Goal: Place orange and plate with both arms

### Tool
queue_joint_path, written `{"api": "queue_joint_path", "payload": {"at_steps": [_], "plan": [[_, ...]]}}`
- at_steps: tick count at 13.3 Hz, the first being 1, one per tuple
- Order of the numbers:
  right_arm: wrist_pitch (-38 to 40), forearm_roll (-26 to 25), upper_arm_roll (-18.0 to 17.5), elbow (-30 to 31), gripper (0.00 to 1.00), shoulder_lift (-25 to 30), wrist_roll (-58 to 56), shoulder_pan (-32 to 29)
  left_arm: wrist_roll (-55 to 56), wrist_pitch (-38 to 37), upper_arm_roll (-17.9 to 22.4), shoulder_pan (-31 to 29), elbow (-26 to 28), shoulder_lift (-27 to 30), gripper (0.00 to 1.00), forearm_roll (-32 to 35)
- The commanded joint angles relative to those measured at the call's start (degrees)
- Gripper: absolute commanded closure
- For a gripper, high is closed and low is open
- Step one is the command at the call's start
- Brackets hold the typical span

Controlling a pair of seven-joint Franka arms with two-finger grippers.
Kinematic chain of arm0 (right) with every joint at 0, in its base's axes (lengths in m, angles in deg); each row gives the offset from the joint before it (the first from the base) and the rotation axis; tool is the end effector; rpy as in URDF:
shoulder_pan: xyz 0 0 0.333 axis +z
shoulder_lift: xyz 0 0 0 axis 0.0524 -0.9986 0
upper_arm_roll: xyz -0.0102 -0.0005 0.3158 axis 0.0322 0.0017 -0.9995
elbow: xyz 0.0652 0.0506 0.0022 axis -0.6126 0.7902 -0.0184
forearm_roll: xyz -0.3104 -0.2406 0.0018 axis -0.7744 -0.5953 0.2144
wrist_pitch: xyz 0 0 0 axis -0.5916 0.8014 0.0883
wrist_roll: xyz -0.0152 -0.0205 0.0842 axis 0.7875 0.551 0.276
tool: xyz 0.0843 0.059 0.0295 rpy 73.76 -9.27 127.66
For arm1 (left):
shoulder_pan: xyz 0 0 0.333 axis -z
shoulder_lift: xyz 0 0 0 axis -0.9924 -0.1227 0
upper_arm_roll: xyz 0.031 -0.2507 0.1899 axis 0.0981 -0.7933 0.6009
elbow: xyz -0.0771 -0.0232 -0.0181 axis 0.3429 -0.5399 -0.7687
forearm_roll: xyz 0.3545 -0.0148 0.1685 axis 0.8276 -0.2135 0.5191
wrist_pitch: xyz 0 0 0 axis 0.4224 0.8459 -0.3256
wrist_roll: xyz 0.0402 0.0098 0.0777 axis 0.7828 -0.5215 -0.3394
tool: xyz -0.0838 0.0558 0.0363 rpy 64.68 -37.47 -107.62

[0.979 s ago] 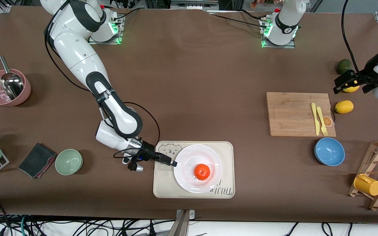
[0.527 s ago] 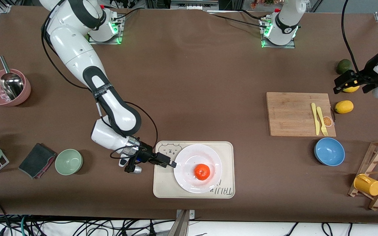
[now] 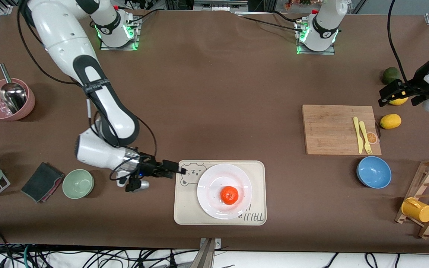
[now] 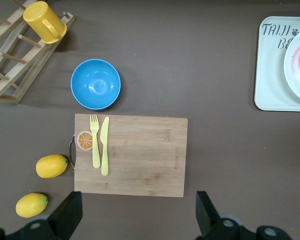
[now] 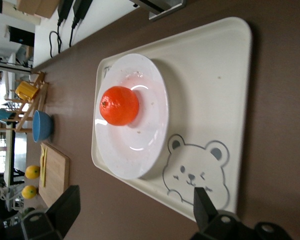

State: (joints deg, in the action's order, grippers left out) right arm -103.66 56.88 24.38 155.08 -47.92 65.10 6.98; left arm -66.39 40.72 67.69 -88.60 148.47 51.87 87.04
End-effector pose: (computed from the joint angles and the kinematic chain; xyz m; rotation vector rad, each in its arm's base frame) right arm 0.7106 0.2474 0.2595 -2.3310 -0.0764 -0.1362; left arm 0.5680 -0.0058 0.5983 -3.1337 -0.0757 -0.0323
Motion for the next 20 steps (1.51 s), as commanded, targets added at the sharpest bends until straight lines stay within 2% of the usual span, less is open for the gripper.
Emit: {"api": "queue_joint_path", "payload": {"at_steps": [1,5,9,11,13,15,19,20], "plan": [[10.5,-6.1,5.9,7.2,0.00,8.3,0.1,-0.2,-0.9,0.0,-0.4,-0.4,1.0,1.3,0.00,1.1],[26.7,-16.6,13.8,6.7,0.00,13.6,0.5,-0.1,-0.9,0.0,-0.4,-0.4,1.0,1.3,0.00,1.1],[34.5,-26.5,17.0,6.4,0.00,18.6,0.6,0.6,-0.9,0.0,-0.4,-0.4,1.0,1.3,0.00,1.1],[35.3,-34.1,17.1,7.5,0.00,22.4,5.0,0.8,-0.9,0.0,-0.4,-0.4,1.0,1.3,0.00,1.0],[34.7,-40.9,16.7,13.4,0.00,29.8,11.8,0.8,-0.9,-0.2,-0.4,-0.4,1.0,1.3,0.00,1.0],[35.7,-44.9,16.1,18.0,0.00,37.2,16.4,0.7,-0.9,-0.2,-0.4,-0.4,1.0,1.3,0.00,1.0],[37.9,-54.9,16.1,18.2,0.00,43.7,17.5,0.2,-0.9,-0.2,-0.3,-0.4,1.0,1.3,0.00,1.0],[38.5,-55.5,16.2,18.0,0.00,44.2,18.2,-0.3,-0.9,-0.2,-0.4,-0.4,1.0,1.3,0.00,1.0]]}}
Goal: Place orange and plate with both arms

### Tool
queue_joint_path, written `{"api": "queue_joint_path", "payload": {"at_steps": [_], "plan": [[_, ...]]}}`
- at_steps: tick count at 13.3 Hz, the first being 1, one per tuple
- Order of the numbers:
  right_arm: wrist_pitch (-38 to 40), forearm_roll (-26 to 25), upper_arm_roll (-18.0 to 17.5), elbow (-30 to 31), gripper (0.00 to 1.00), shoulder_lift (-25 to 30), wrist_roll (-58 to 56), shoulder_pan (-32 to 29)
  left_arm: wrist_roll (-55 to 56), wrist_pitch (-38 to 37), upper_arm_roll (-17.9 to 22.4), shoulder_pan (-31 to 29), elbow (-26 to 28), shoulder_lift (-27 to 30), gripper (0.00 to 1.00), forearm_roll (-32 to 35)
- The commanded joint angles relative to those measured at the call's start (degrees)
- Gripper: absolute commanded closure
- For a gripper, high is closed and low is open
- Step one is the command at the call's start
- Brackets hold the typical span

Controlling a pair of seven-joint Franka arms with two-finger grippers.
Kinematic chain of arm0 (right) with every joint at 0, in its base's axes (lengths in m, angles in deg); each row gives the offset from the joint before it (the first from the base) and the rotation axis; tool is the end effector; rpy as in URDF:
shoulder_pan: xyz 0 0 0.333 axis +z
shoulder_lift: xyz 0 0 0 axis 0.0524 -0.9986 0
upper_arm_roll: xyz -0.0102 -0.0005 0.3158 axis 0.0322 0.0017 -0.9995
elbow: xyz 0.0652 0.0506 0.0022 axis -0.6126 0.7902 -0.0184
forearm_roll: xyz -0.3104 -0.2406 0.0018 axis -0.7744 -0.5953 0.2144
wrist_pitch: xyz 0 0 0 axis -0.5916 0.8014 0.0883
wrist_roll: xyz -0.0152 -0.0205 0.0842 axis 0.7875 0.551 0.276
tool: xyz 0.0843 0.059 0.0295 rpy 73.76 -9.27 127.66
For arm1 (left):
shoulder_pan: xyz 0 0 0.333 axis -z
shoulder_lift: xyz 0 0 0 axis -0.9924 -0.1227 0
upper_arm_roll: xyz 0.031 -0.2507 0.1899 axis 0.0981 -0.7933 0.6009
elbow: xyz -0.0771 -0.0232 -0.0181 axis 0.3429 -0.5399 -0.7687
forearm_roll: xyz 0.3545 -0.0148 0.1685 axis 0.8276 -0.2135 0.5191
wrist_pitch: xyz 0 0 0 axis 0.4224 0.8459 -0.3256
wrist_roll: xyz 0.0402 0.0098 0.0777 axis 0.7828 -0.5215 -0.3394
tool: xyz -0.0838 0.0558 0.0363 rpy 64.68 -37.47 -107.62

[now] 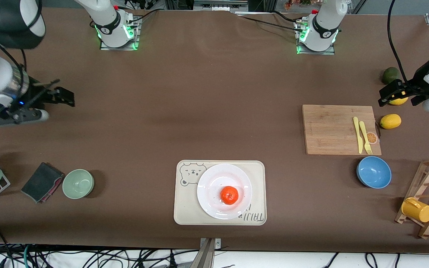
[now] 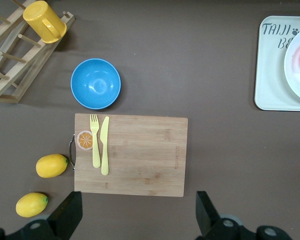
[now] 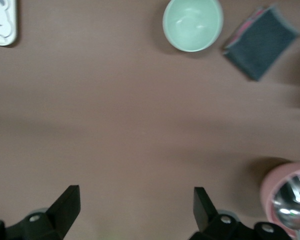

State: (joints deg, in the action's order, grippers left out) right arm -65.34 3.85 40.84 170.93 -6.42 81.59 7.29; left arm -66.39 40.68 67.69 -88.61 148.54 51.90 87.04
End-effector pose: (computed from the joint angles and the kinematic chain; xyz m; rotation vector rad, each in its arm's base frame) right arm 0.5755 0.0406 0.5454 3.0790 0.2304 -0.1489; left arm 0.5677 -0.0057 0.5980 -3.1336 -0.0760 -0.0301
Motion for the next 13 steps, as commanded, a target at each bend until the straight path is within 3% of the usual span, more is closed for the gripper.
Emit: {"api": "queue_joint_path", "payload": {"at_steps": [1,6,13], "plan": [[1.2,-2.2,-0.3,2.1,0.00,3.6,1.8,-1.9,-0.9,-0.2,-0.3,-0.4,0.8,1.3,0.00,1.0],[2.0,2.1,0.0,1.3,0.00,5.7,1.9,-4.9,-0.9,-0.2,-0.3,-0.4,0.9,1.3,0.00,1.0],[3.7,2.1,1.3,0.4,0.00,5.2,1.3,-5.2,-0.9,-0.2,-0.4,-0.4,0.8,1.3,0.00,0.9]]}}
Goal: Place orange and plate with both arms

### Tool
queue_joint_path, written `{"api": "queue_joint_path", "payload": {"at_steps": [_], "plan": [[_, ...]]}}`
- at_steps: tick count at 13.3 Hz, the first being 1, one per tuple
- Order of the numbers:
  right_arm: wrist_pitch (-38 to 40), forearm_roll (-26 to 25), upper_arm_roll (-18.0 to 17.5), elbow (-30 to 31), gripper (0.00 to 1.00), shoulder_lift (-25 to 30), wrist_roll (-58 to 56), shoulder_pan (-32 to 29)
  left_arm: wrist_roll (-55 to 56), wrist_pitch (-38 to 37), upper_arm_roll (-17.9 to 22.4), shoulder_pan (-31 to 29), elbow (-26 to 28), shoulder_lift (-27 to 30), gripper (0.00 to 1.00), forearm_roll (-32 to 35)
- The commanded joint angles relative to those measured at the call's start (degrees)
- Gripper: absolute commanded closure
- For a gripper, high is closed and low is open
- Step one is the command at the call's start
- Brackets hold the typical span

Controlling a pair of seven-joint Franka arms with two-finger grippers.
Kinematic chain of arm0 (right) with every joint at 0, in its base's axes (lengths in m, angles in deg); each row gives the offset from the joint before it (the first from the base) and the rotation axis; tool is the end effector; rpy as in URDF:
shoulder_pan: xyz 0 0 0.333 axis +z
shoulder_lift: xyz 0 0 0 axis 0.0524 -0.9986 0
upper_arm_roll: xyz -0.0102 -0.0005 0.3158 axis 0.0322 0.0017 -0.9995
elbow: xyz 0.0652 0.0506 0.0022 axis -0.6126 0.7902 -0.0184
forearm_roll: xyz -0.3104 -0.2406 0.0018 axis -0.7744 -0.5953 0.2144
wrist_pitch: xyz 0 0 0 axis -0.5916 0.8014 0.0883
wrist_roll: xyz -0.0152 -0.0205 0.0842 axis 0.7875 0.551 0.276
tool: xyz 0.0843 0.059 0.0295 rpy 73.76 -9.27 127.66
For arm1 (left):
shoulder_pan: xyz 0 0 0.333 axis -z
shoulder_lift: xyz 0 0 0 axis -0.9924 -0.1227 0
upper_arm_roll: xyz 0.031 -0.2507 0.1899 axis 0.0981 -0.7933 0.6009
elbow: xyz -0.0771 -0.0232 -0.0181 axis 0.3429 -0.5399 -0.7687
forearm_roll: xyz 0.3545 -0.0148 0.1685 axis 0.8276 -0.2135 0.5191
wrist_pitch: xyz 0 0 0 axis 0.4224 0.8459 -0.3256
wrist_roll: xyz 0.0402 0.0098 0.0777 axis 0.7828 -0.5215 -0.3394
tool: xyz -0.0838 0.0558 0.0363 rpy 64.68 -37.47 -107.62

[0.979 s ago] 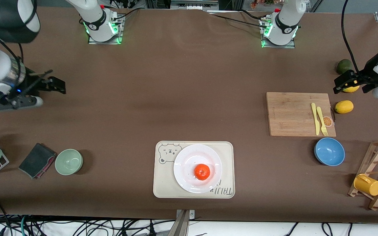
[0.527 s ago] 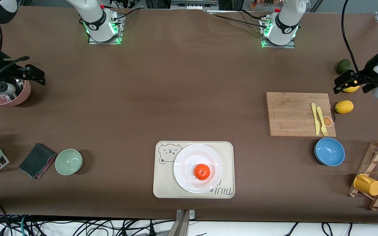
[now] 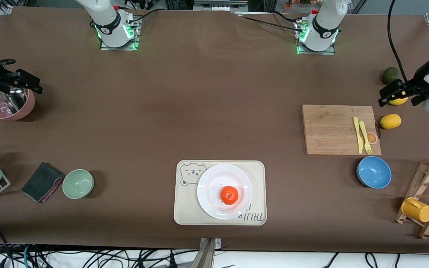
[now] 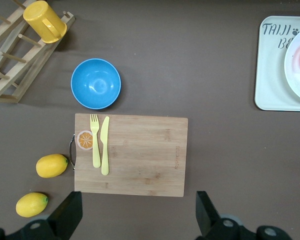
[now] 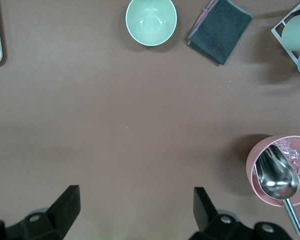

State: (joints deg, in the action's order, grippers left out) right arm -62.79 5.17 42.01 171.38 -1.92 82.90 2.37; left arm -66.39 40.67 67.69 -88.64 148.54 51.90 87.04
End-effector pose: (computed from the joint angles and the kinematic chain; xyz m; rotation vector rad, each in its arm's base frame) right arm 0.5528 -0.0197 0.5822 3.1231 0.0259 -0.1116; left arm 0.5677 -0.0054 0.5979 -3.1336 -0.0768 -0.0299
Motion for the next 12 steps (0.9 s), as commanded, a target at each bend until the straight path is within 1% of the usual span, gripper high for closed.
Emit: {"api": "queue_joint_path", "payload": {"at_steps": [1,12], "plan": [[1.1,0.8,0.3,-0.1,0.00,0.6,0.0,-0.4,-0.9,-0.2,-0.3,-0.4,0.9,1.3,0.00,0.9],[2.4,0.7,-0.1,-0.1,0.00,0.2,1.0,0.3,-0.9,-0.3,-0.3,-0.4,0.9,1.3,0.00,0.9]]}}
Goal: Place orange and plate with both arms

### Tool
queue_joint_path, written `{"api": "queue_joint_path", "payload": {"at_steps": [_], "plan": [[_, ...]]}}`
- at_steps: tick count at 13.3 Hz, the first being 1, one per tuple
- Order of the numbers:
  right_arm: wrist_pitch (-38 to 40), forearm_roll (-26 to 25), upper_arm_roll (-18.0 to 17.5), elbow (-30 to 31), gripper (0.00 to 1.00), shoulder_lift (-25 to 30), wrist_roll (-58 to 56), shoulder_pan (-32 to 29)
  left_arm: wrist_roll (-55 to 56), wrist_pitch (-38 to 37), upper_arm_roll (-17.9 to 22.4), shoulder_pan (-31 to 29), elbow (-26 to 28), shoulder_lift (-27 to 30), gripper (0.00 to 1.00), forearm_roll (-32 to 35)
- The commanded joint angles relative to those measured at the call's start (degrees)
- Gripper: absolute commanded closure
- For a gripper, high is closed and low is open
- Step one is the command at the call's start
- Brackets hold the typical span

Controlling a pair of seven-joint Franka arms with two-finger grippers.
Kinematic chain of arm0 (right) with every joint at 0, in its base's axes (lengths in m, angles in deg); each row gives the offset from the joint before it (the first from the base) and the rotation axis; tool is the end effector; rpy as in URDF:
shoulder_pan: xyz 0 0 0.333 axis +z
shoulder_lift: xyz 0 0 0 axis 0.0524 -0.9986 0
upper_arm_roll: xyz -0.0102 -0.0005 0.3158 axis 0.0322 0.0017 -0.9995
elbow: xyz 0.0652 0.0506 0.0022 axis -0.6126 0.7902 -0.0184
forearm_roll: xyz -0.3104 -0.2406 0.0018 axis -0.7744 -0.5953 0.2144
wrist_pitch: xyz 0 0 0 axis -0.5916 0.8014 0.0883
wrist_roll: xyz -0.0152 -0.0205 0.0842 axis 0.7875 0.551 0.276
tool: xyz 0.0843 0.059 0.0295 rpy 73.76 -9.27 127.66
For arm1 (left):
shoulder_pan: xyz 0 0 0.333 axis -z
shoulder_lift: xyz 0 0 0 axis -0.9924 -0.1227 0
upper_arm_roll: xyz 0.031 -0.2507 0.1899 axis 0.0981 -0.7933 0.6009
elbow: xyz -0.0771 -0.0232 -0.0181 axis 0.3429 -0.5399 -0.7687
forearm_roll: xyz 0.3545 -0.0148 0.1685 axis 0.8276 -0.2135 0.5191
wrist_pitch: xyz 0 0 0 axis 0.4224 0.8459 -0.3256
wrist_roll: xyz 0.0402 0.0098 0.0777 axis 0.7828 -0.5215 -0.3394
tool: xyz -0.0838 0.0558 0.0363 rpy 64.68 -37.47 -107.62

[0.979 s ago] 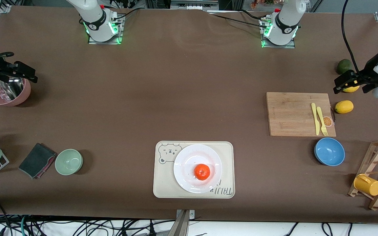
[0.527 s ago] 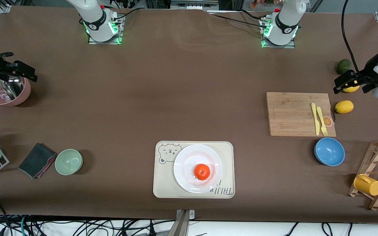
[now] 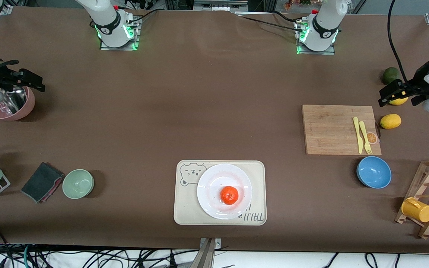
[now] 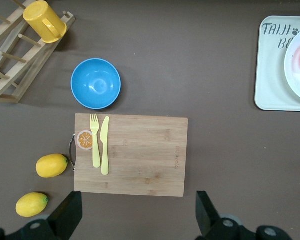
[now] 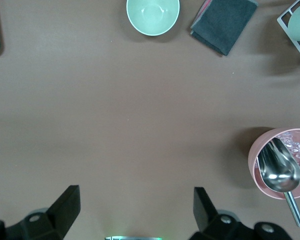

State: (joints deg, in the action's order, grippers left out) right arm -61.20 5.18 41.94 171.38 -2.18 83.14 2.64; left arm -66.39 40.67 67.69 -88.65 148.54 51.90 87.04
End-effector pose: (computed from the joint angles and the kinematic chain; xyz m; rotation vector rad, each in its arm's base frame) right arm 0.5508 -0.0162 0.5776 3.1212 0.0282 -0.1618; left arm 0.5677 -0.0053 0.5979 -3.1336 -0.0771 -0.0299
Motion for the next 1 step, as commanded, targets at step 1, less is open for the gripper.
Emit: {"api": "queue_joint_path", "payload": {"at_steps": [1], "plan": [[0.7,0.6,0.0,0.0,0.00,0.4,0.7,0.1,-0.9,-0.3,-0.3,-0.4,0.9,1.3,0.00,0.9]]}}
